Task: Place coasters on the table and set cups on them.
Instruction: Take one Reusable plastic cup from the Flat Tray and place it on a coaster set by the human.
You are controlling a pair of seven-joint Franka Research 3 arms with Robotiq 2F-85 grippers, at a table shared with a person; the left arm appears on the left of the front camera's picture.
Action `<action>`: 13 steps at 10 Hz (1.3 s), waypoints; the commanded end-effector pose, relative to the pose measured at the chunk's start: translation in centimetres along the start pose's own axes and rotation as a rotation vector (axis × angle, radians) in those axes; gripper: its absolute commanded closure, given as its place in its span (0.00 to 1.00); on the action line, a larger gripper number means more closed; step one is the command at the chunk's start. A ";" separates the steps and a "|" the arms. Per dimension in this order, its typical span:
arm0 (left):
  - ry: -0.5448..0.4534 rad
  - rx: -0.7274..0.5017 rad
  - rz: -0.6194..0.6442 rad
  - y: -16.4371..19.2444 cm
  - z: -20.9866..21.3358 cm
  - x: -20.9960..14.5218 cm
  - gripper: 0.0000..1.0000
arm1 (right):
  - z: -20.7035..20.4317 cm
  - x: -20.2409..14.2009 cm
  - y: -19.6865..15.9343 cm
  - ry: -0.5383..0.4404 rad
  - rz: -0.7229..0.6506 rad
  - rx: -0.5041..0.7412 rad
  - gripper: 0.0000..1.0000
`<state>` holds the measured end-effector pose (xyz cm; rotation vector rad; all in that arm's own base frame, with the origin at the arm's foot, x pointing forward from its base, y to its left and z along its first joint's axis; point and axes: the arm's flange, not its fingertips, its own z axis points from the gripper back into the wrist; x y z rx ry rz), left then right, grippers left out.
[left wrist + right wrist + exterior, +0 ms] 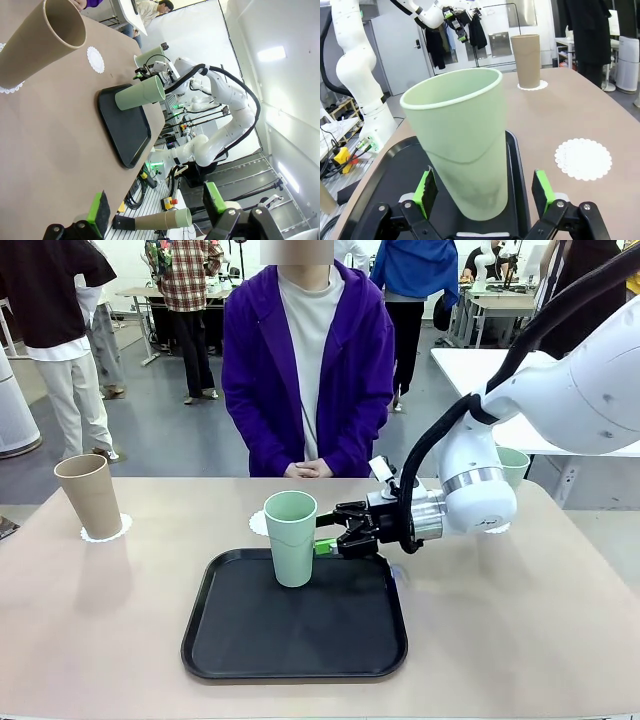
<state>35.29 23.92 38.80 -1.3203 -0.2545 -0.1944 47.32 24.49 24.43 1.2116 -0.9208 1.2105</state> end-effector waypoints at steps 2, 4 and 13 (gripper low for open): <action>-0.006 -0.003 -0.005 -0.2 0.1 -0.1 0.00 | -1.0 -0.5 -0.6 0.000 0.000 0.024 0.00; -0.006 -0.003 -0.005 -0.2 0.1 -0.1 0.00 | -1.1 -0.5 -0.4 0.004 0.003 0.042 0.00; -0.006 -0.003 -0.005 -0.2 0.1 -0.1 0.00 | -5.1 -1.4 -1.1 0.047 0.012 0.139 0.00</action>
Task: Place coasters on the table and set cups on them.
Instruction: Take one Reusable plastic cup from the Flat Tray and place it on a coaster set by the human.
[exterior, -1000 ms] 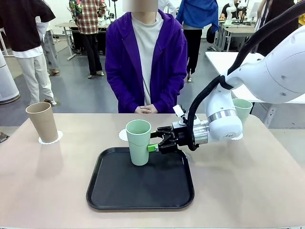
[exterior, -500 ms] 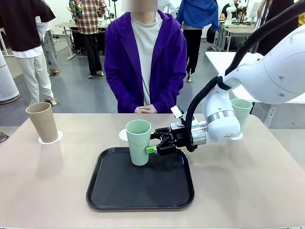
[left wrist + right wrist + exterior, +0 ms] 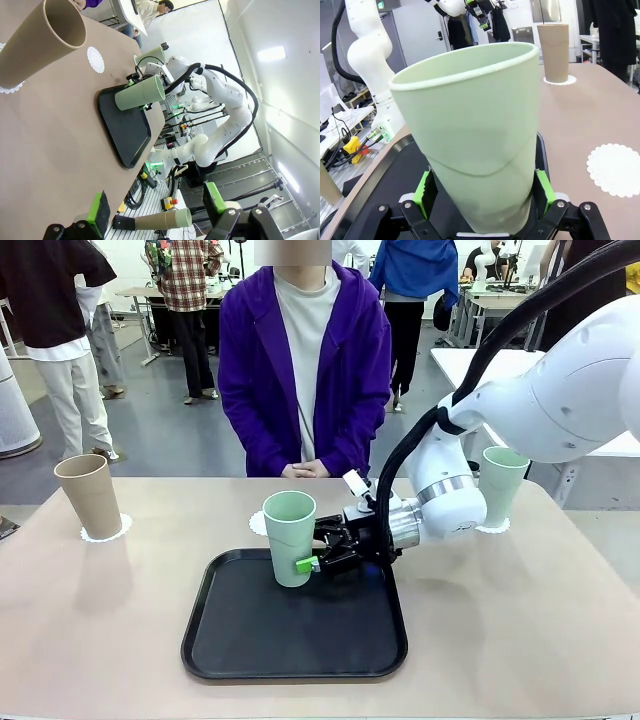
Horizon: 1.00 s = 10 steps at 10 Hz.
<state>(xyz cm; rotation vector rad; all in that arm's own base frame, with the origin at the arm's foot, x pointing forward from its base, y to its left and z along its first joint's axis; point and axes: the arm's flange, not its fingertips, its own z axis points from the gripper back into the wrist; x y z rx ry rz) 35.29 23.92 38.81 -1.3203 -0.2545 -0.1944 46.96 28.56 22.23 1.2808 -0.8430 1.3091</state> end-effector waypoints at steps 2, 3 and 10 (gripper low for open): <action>-0.006 -0.003 -0.005 -0.2 0.1 -0.1 0.00 | -1.7 0.5 -1.2 0.002 0.023 0.020 0.00; -0.006 -0.003 -0.005 -0.2 0.1 -0.1 0.00 | -1.8 0.7 -1.4 -0.008 0.036 0.021 0.00; -0.006 -0.003 -0.005 -0.2 0.1 -0.1 0.00 | -1.3 3.3 0.3 -0.015 0.063 -0.008 1.00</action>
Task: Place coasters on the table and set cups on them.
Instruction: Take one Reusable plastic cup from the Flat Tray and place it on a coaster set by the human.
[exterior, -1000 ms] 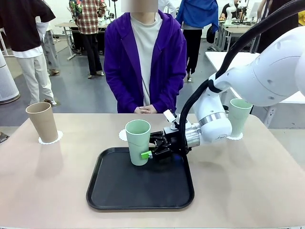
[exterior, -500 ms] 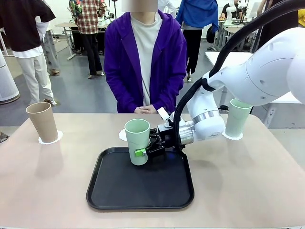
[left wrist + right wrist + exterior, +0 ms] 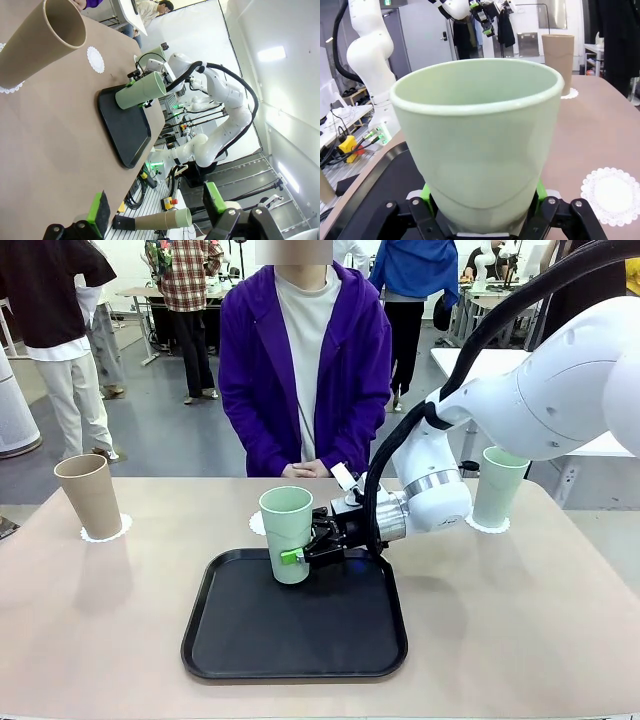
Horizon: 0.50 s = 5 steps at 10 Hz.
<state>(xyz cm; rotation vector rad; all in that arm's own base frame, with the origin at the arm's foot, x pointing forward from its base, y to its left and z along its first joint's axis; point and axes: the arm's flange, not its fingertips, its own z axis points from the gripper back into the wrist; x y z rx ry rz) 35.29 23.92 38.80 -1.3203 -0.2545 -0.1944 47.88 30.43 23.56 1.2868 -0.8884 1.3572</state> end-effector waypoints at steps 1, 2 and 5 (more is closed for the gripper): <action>-0.006 -0.003 -0.005 -0.2 0.1 -0.1 0.00 | 0.2 3.9 2.3 0.007 0.008 -0.041 1.00; -0.006 -0.003 -0.005 -0.2 0.1 -0.1 0.00 | 0.4 6.5 3.3 0.002 0.000 -0.060 1.00; -0.006 -0.003 -0.005 -0.2 0.1 -0.1 0.00 | 0.9 13.1 4.4 0.004 0.008 -0.128 1.00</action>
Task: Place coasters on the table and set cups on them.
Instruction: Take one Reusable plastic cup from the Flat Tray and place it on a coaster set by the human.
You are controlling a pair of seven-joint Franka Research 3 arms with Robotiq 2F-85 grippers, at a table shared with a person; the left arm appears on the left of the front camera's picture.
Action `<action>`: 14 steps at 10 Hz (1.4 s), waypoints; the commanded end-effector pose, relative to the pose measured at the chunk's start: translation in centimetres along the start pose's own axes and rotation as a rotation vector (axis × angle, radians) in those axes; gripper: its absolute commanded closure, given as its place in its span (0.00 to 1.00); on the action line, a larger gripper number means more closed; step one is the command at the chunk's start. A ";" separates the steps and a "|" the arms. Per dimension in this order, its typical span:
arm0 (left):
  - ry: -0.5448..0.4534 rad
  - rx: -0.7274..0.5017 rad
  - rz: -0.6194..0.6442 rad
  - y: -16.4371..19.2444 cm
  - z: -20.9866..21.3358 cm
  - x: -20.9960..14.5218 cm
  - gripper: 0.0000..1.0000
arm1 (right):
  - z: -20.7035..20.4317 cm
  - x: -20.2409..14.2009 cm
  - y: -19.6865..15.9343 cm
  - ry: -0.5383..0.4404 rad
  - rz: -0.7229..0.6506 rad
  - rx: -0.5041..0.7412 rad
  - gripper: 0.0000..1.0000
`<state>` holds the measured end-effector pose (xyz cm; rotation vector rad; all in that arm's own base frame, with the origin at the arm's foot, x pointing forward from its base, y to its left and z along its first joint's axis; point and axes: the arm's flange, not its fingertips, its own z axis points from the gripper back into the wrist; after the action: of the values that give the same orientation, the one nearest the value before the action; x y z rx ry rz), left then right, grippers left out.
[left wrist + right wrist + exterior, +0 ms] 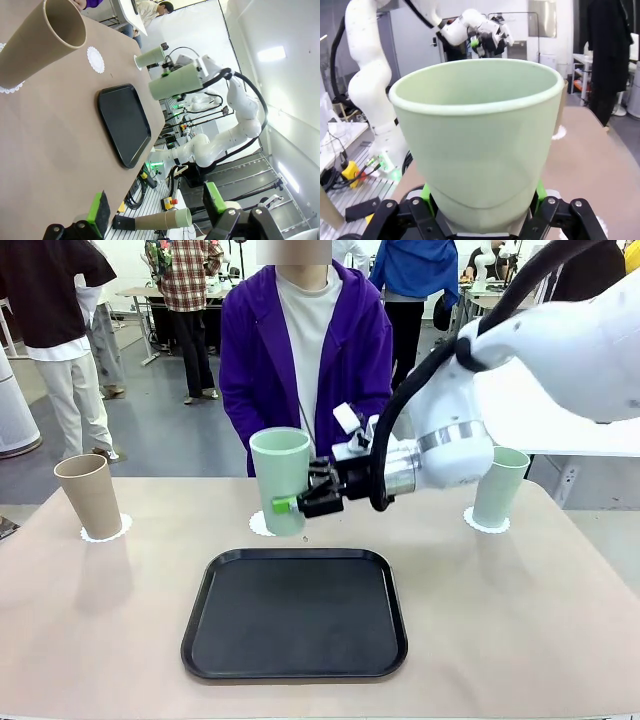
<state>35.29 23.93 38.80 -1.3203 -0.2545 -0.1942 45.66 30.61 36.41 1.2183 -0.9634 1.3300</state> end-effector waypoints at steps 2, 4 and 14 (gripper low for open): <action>-0.006 -0.003 -0.005 -0.2 0.1 -0.1 0.00 | -0.7 3.7 1.1 0.019 0.002 -0.072 1.00; -0.006 -0.003 -0.005 -0.2 0.1 -0.1 0.00 | 0.2 3.6 0.7 0.019 0.012 -0.037 1.00; -0.006 -0.003 -0.005 -0.2 0.1 -0.1 0.00 | -0.9 0.8 -13.3 -0.001 -0.024 -0.012 0.17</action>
<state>35.28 23.94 38.81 -1.3201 -0.2550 -0.1940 56.59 32.02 35.23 1.1821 -0.9777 1.2899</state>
